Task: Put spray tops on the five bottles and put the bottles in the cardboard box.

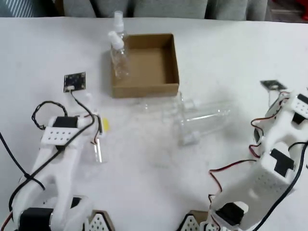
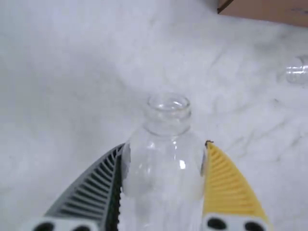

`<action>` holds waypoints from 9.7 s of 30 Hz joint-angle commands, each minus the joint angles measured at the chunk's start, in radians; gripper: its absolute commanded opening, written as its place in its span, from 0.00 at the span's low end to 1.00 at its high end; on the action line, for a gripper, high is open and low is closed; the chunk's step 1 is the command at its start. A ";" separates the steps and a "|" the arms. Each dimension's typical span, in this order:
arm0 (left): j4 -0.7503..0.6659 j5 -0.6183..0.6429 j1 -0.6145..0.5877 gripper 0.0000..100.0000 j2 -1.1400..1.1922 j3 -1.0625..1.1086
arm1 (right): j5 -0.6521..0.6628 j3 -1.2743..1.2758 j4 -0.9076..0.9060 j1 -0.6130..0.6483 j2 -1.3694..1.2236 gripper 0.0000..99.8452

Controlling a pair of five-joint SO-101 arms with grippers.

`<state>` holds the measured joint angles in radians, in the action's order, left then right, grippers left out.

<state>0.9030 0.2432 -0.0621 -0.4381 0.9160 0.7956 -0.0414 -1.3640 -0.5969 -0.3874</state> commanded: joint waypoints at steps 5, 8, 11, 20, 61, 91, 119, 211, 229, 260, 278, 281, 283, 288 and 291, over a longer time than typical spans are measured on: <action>-0.026 -0.012 -0.007 0.02 -0.047 -0.002 | -0.124 -0.100 -0.280 -0.094 0.088 0.20; -0.026 -0.012 -0.007 0.02 -0.047 -0.002 | -0.150 0.006 -0.245 -0.116 0.150 0.20; -0.026 -0.012 -0.007 0.02 -0.047 -0.002 | -0.153 0.149 -0.154 -0.110 0.223 0.20; -0.026 -0.012 -0.008 0.02 -0.047 0.000 | -0.264 0.430 0.101 -0.062 0.360 0.20; -0.110 -0.011 0.259 0.02 -0.677 0.097 | -0.307 0.489 -0.051 0.054 0.765 0.02; -0.543 -0.189 0.522 0.02 -1.394 0.776 | -0.873 0.433 0.674 1.035 1.403 0.02; -0.466 -0.190 0.522 0.02 -1.392 0.776 | -0.990 0.192 0.427 1.225 1.402 0.02; -0.465 -0.190 0.521 0.02 -1.392 0.776 | -0.819 0.733 0.538 0.998 1.515 0.02; -0.465 -0.190 0.521 0.02 -1.391 0.776 | -0.825 0.855 0.526 1.188 1.524 0.02; -0.885 -0.181 0.239 0.02 -1.386 0.744 | -0.825 1.593 1.047 0.754 1.524 0.02; -0.931 -0.183 0.237 0.02 -0.644 0.189 | -0.819 1.611 1.053 0.754 1.524 0.02; -1.080 -0.183 0.225 0.02 -0.479 0.181 | -0.819 1.611 1.053 0.754 1.524 0.02; -1.195 -0.183 0.205 0.02 -0.367 0.181 | -0.819 1.611 1.053 0.754 1.524 0.02; -1.444 -0.181 0.173 0.02 -0.099 0.175 | -0.819 1.611 1.053 0.754 1.524 0.02; -1.585 -0.181 0.168 0.02 0.045 0.173 | -0.819 1.611 1.053 0.754 1.524 0.02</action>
<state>-0.4856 0.0591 0.1250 -0.5501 1.1569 -0.0345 1.5758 -0.3314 0.1672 1.1285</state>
